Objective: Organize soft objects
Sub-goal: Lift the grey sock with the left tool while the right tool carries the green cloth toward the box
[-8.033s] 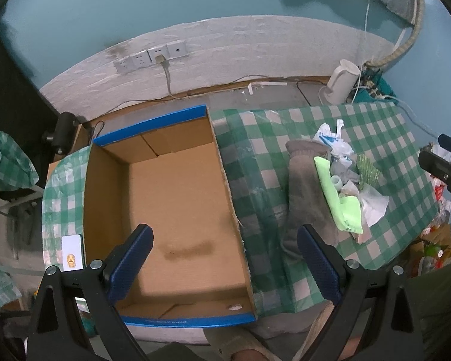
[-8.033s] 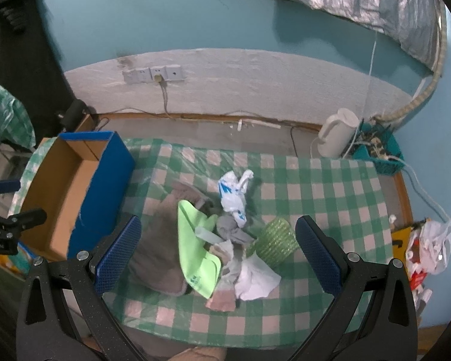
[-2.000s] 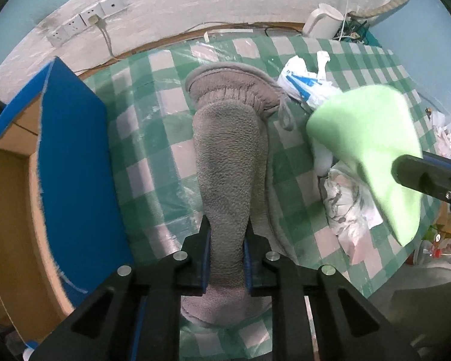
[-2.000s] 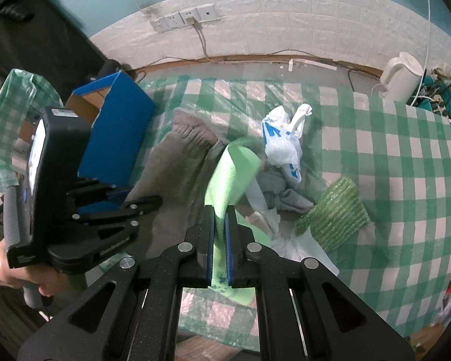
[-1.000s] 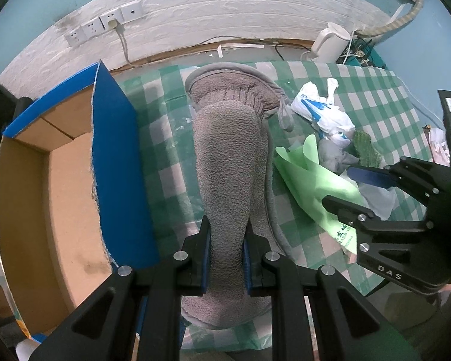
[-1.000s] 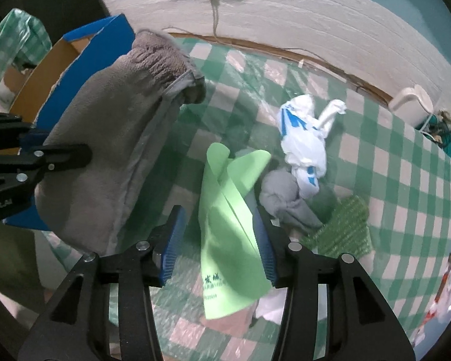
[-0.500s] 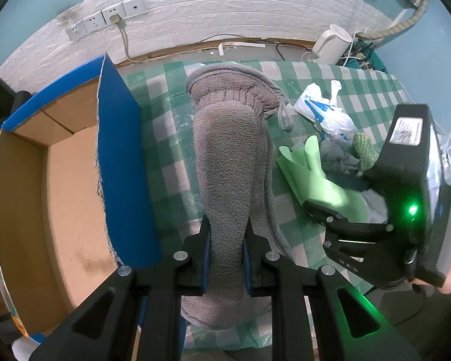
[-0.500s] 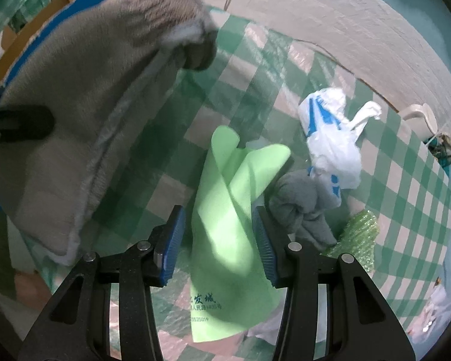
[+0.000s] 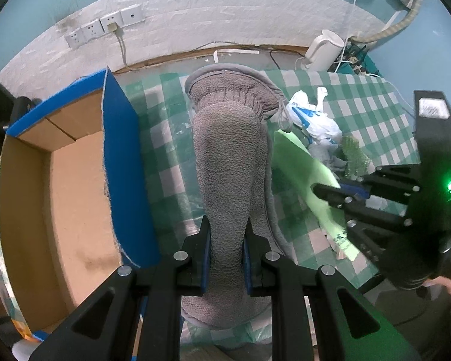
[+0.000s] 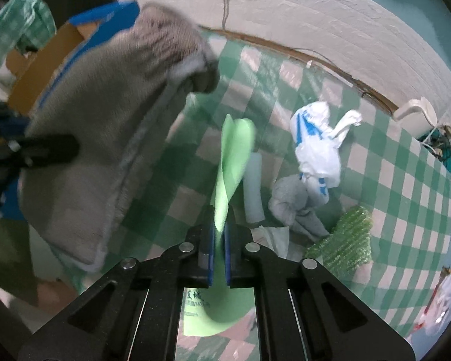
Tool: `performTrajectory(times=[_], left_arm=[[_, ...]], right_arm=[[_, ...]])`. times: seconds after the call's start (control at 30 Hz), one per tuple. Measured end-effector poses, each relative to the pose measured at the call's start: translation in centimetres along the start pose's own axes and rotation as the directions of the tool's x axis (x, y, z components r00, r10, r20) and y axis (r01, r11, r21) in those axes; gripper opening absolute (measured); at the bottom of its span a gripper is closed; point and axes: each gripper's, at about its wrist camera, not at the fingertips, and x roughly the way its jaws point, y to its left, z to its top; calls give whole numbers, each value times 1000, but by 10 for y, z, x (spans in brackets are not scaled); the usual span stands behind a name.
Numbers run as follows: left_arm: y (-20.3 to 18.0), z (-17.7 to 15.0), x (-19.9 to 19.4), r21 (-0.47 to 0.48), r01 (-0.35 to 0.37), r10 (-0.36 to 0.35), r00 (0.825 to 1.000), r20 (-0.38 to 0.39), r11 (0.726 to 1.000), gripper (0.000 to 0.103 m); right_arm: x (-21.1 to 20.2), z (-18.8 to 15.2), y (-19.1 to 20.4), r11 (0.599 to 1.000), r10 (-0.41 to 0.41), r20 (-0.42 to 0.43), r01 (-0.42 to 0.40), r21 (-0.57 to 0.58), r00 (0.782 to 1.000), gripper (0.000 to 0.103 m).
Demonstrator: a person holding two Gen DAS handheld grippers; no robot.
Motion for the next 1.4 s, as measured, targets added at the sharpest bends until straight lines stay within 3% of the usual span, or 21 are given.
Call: performTrajectory(times=[0.53, 1.4], left_arm=[[10, -3, -40, -3, -14, 14, 998, 68, 1000, 17], [75, -12, -89, -134, -86, 107, 982, 157, 987, 17]], right_arm=[[-59, 10, -1, 995, 37, 120, -47, 89, 992, 4], [-95, 45, 48, 998, 45, 206, -54, 37, 978, 4]])
